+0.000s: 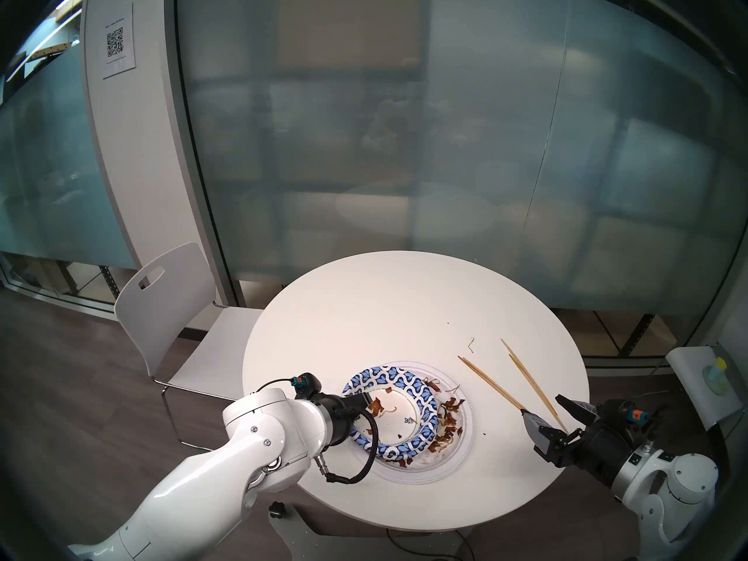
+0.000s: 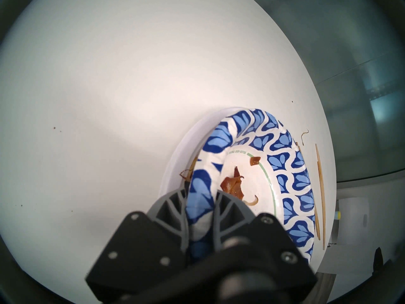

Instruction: Stack the plates into one stack

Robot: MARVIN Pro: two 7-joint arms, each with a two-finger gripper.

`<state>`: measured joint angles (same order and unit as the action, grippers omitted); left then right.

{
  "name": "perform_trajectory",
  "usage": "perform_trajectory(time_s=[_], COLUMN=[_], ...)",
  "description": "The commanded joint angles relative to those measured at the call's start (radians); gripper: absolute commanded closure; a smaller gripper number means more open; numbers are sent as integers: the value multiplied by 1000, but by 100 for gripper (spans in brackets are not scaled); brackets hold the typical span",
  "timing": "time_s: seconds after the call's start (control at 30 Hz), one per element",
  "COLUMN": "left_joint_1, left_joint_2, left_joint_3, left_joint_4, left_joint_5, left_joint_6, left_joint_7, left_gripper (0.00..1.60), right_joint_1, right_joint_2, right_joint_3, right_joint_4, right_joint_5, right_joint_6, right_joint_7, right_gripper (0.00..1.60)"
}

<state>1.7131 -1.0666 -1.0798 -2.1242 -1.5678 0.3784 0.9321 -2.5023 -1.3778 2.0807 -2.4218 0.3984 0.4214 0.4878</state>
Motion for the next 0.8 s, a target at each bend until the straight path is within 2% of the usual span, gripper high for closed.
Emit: perform_trajectory(time_s=[0.0, 0.03, 0.07, 0.27, 0.33, 0.43, 0.5, 0.6, 0.77], left_joint_1=[-18, -19, -20, -27, -32, -36, -39, -40, -42], left_joint_2=[-14, -15, -15, -17, -15, -12, -9, -7, -2], left_joint_3=[4, 6, 7, 9, 9, 10, 8, 8, 6], left_joint_4=[-9, -8, -8, -6, -5, -7, -9, -15, -24], left_joint_5=[6, 8, 9, 10, 6, 3, -4, -6, -16], left_joint_6=[-5, -5, -5, -5, 1, 7, 15, 18, 35], left_joint_7=[-11, -10, -10, -8, -6, -7, -8, -5, 5], left_gripper=[160, 160, 140, 131, 115, 112, 100, 103, 96], right_joint_1=[16, 16, 17, 23, 27, 31, 34, 35, 38], right_joint_2=[4, 4, 3, 2, 3, 4, 4, 3, 4], right_joint_3=[4, 4, 4, 0, -4, -6, -9, -11, -13], right_joint_4=[-22, -22, -22, -22, -22, -22, -22, -22, -22], right_joint_5=[4, 4, 4, 3, 2, 2, 2, 1, 0], right_joint_6=[4, 5, 6, 6, 4, 4, 4, 4, 4], right_joint_7=[-3, -2, -2, -1, 0, 0, -1, -2, -2], right_gripper=[0, 0, 0, 0, 0, 0, 0, 0, 0])
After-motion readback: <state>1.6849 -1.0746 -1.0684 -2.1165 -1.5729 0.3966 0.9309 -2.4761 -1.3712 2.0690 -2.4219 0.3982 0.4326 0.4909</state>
